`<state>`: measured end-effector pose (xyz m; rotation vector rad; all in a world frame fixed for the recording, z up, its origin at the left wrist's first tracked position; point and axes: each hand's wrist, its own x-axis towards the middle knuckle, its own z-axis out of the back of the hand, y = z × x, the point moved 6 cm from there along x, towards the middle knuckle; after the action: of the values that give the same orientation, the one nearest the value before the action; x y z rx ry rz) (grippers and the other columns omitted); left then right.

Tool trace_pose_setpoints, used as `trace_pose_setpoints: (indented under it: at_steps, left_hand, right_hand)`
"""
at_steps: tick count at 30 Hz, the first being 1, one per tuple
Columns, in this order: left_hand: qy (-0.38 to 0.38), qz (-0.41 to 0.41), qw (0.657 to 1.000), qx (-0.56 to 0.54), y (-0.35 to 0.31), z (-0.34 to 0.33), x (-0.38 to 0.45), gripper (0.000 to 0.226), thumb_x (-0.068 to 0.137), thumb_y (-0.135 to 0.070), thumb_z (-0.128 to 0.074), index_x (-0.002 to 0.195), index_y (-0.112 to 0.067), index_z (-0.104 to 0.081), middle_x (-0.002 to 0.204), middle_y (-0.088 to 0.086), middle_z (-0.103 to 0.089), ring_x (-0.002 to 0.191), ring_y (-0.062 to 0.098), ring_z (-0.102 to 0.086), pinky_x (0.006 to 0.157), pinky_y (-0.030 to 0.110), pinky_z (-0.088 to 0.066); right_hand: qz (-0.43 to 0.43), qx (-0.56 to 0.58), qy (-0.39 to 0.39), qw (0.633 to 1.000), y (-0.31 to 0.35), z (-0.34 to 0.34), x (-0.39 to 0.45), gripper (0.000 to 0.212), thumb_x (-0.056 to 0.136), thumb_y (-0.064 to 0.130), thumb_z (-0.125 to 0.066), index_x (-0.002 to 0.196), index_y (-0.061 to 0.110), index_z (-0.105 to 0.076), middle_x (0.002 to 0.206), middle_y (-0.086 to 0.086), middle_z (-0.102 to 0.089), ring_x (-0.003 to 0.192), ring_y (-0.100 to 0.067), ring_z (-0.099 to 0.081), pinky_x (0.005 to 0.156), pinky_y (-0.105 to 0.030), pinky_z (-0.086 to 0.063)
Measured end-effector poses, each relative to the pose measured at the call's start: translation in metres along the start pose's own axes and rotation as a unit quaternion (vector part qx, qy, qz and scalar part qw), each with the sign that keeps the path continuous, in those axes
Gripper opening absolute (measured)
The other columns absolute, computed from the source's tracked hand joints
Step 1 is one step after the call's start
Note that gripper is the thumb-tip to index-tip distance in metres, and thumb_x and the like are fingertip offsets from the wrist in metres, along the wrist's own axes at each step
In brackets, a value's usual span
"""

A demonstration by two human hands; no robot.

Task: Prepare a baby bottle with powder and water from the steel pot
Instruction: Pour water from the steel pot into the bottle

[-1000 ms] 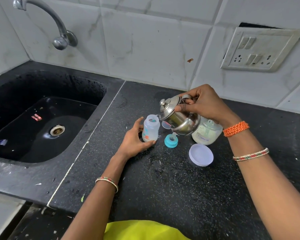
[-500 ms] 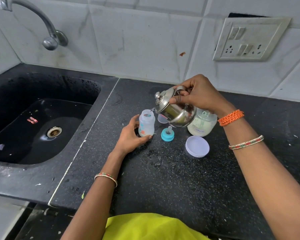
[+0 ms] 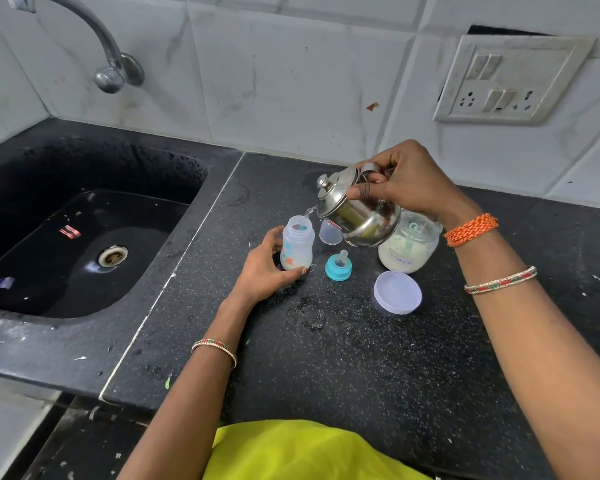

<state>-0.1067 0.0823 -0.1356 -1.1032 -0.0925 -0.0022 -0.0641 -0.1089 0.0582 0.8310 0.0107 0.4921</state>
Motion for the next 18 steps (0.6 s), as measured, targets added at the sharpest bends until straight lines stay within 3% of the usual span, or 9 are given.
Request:
trace_pose_setpoints:
  at_steps: [8, 12, 18]
  left_hand:
    - [-0.004, -0.001, 1.0, 0.004, 0.002, -0.0004, 0.0009, 0.083, 0.069, -0.026, -0.082, 0.137, -0.023, -0.035, 0.129, -0.004, -0.055, 0.11, 0.004, -0.049, 0.093, 0.018, -0.037]
    - [-0.002, 0.0, 1.0, 0.005, 0.0028, -0.0008, 0.0018, 0.083, 0.069, -0.027, -0.082, 0.137, -0.023, -0.035, 0.132, -0.002, -0.054, 0.112, 0.004, -0.048, 0.095, 0.019, -0.037]
    - [-0.001, 0.0, 1.0, 0.009, 0.0032, -0.0008, 0.0018, 0.084, 0.069, -0.027, -0.082, 0.138, -0.021, -0.034, 0.135, -0.001, -0.053, 0.112, 0.003, -0.046, 0.095, 0.018, -0.036]
  right_hand:
    - [-0.001, 0.0, -0.006, 1.0, 0.002, 0.0012, -0.0008, 0.046, 0.06, 0.037, -0.084, 0.049, 0.014, -0.046, 0.083, -0.033, -0.066, 0.106, -0.04, -0.063, 0.083, -0.056, -0.053]
    - [0.002, -0.001, -0.005, 1.0, 0.0012, 0.0011, -0.0001, 0.05, 0.06, 0.036, -0.084, 0.053, 0.003, -0.048, 0.077, -0.034, -0.062, 0.105, -0.042, -0.063, 0.084, -0.057, -0.053]
    - [0.005, -0.002, -0.01, 1.0, 0.0049, 0.0001, -0.0012, 0.045, 0.063, 0.03, -0.084, 0.048, 0.016, -0.045, 0.084, -0.029, -0.069, 0.107, -0.036, -0.064, 0.085, -0.055, -0.053]
